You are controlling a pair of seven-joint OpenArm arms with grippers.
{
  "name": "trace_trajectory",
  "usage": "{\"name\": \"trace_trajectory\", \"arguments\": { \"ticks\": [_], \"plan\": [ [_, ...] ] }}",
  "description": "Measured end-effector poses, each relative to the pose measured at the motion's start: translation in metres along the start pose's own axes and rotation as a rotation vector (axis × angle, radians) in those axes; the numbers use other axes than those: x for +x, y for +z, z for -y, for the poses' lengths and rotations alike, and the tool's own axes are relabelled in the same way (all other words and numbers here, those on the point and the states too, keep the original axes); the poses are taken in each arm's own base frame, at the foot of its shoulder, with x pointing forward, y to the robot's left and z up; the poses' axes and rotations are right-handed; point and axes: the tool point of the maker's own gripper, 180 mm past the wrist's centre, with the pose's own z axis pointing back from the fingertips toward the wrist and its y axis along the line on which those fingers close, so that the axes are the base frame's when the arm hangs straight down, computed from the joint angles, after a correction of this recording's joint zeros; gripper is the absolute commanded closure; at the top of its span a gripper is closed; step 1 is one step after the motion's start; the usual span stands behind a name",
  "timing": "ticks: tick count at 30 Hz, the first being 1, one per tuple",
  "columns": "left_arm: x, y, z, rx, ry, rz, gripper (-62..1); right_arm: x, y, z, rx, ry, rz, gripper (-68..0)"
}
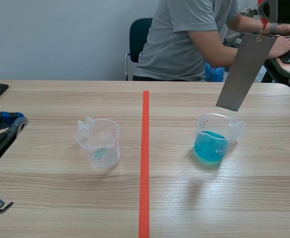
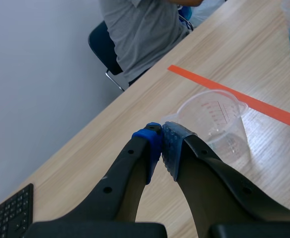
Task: Do the redox reaction experiment.
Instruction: 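Put the plate into the left beaker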
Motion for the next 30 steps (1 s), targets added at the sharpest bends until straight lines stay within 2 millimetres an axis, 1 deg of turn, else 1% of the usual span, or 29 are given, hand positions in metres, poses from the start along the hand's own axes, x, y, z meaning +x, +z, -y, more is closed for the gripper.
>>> {"name": "trace_trajectory", "arguments": {
  "ticks": [6,15,20,23,26,30],
  "plan": [
    [0.003,-0.012,-0.014,0.054,0.006,0.003,-3.2,0.020,-0.010,-0.014,0.032,0.035,0.057,-0.6],
    [0.004,-0.012,-0.013,0.064,0.018,0.005,-3.2,0.038,-0.026,-0.018,0.019,0.058,0.119,-0.6],
    [0.003,-0.012,-0.013,0.063,0.019,0.003,-3.2,0.038,-0.049,-0.026,0.033,0.055,0.110,-0.6],
    [0.003,-0.012,-0.013,0.063,0.019,0.003,-3.2,0.042,-0.064,-0.037,0.059,0.044,0.132,-0.6],
    [0.003,-0.011,-0.012,0.062,0.020,0.001,-3.2,0.041,-0.081,-0.047,0.071,0.041,0.121,-0.6],
    [0.003,-0.011,-0.012,0.061,0.020,0.001,-3.2,0.047,-0.103,-0.067,0.112,0.044,0.144,-0.6]
  ]
}}
